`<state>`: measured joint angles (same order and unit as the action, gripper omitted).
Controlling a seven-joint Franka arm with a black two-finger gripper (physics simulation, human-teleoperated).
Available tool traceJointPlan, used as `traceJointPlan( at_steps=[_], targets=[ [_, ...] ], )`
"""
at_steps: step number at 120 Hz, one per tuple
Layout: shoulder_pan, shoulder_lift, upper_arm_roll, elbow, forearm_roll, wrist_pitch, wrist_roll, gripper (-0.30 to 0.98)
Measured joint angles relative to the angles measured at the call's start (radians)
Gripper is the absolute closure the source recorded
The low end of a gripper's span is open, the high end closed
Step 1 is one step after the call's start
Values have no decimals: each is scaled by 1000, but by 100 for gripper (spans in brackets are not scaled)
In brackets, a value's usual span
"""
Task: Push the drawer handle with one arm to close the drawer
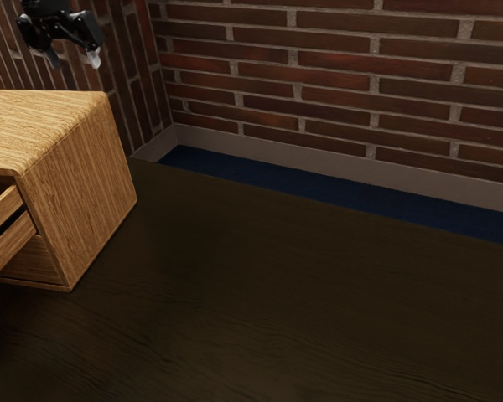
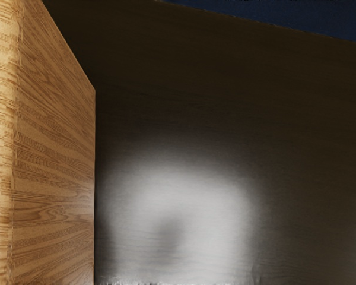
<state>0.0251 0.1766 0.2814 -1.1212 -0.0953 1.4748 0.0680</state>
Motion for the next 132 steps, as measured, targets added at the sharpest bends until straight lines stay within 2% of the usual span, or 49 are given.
traceJointPlan(
  at_steps=[16,21,29,35,45,49,61,69,77,87,105,120,132],
  targets=[
    [-6,4,8,13,-19,-28,36,2],
    [-7,-33,8,14,-23,-34,45,2],
    [-27,-218,7,14,-28,-58,59,2],
    [-25,-344,-3,10,-16,-129,67,2],
    [-29,-442,-24,-30,70,-264,72,2],
    [-34,-494,-45,-90,110,-298,73,2],
    [-36,-815,-89,-485,217,-322,64,2],
    [-30,-1018,-113,-703,260,-328,50,2],
    [-28,-1139,-124,-841,290,-333,30,2],
    [-28,-1167,-130,-921,316,-335,-3,2],
    [-29,-1178,-69,-994,339,-337,-56,2],
    [-26,-1187,-26,-1104,363,-280,-91,6],
    [120,-1191,-25,-1166,374,-231,-100,15]
  ],
)
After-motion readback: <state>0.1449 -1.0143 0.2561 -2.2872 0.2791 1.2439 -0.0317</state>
